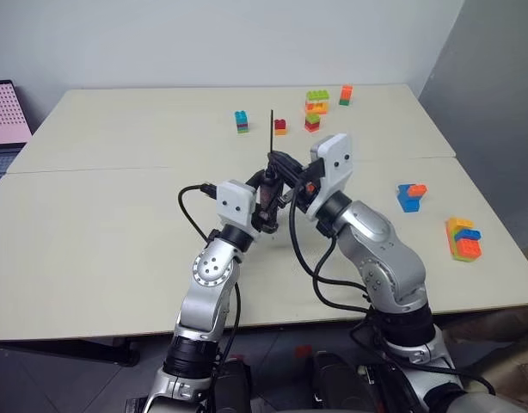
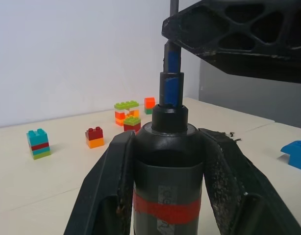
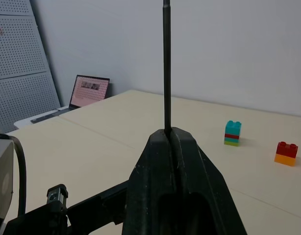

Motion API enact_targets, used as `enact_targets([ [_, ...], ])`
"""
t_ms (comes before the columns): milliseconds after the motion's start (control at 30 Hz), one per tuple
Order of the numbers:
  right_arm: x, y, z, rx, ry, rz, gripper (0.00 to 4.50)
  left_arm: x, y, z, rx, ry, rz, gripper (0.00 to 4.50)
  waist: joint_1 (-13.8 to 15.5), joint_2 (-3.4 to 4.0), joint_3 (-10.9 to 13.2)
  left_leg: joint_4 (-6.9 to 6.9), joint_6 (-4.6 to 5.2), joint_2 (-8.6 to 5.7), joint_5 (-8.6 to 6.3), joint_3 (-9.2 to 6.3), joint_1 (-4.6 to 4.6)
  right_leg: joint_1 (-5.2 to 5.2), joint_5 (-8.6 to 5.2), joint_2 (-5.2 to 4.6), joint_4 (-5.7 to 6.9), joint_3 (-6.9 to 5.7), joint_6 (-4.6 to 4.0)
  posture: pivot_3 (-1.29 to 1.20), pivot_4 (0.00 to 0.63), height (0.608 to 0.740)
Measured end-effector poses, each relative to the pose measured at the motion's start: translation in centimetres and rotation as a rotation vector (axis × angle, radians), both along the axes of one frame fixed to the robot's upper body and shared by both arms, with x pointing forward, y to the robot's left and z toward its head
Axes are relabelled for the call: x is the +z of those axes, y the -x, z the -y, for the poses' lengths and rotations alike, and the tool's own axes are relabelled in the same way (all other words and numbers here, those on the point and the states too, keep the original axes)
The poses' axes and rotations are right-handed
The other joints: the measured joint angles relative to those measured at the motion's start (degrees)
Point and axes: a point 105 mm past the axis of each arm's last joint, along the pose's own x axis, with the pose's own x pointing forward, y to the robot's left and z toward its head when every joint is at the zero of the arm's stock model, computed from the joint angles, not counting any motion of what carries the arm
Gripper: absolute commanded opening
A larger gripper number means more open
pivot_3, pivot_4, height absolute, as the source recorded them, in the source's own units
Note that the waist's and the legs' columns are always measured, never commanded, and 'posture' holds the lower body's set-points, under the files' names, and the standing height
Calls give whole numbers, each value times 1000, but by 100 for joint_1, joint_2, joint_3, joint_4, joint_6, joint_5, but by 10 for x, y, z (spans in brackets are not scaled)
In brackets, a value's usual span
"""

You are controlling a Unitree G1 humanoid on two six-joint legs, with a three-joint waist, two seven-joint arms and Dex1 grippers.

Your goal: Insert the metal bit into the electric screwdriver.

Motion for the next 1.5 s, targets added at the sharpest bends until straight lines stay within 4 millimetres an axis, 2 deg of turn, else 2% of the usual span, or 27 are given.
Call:
enact_targets([
  [67,0,0,0,0,0,0,0,0,0,0,1,0,0,1635,0,0,0,0,0,0,0,0,0,0,-1,0,0,0,-2,0,150,740],
  [133,0,0,0,0,-4,0,437,0,0,0,1,0,0,1635,-1,0,0,0,0,0,0,-1,0,0,-2,0,0,0,-3,0,150,740],
  [167,0,0,0,-1,-6,0,485,0,0,0,1,0,0,1635,-1,0,0,0,0,0,0,0,0,0,-2,0,0,0,-3,0,150,740],
  [300,1,-1,3,-14,-25,-6,1557,0,0,-1,3,-1,1,1635,0,0,0,-1,0,0,0,0,-3,-1,-2,0,-2,0,-2,0,150,740],
  [333,3,-2,6,-16,-40,-7,1701,0,0,-1,3,-1,2,1635,0,0,0,-1,0,0,0,0,-4,-1,-1,0,-4,0,-2,0,150,740],
  [500,24,-2,29,-60,-132,37,3063,0,1,-2,5,-2,2,1635,1,0,1,-1,0,0,0,0,-5,-2,-2,0,-5,0,-2,0,150,740],
  [633,30,-2,42,-77,-141,49,3759,1,1,-2,6,-5,2,1635,-2,0,1,-3,0,0,0,0,-4,-2,-3,0,-5,0,-4,0,150,740],
  [733,31,-3,58,-98,-77,59,3759,4,-3,-2,3,-33,-7,1635,-1,-4,3,-2,0,-1,0,1,-6,-2,-3,-1,-6,0,-5,0,150,740],
  [867,32,-1,84,-111,61,90,3759,16,-15,-13,25,-191,38,1635,-3,-7,6,-7,0,-1,0,0,-10,-11,-4,1,-6,-1,-7,0,150,740],
  [1033,33,7,110,-59,266,110,3759,40,-36,-21,-1,-446,117,1635,16,-9,10,-10,1,-2,0,6,-42,-36,12,0,-15,2,22,0,150,740],
  [1100,28,16,120,-11,389,99,3759,42,-45,-20,-47,-601,140,1635,39,-9,11,-19,1,-2,-1,4,-49,-39,12,0,-31,-3,23,0,150,740],
  [1133,23,23,124,30,467,81,3759,41,-50,-23,-76,-712,138,1635,56,-9,11,-24,2,-2,-1,2,-54,-40,12,0,-42,-7,24,0,150,740],
  [1233,17,41,127,135,579,58,3759,32,-60,-25,-149,-903,103,1635,59,-8,12,-30,4,-2,-3,5,-61,-39,13,0,-68,-2,25,0,150,740],
  [1400,9,70,126,314,740,-28,3759,0,-63,-2,-404,-1215,32,1634,125,-12,16,-18,6,-2,-5,2,-95,-54,13,-2,-80,-11,27,0,150,740],
  [1500,4,72,125,344,769,-62,3759,-10,-63,8,-518,-1338,0,1633,126,-13,16,-11,8,-2,-6,2,-95,-54,13,-2,-78,-10,28,0,150,740],
])
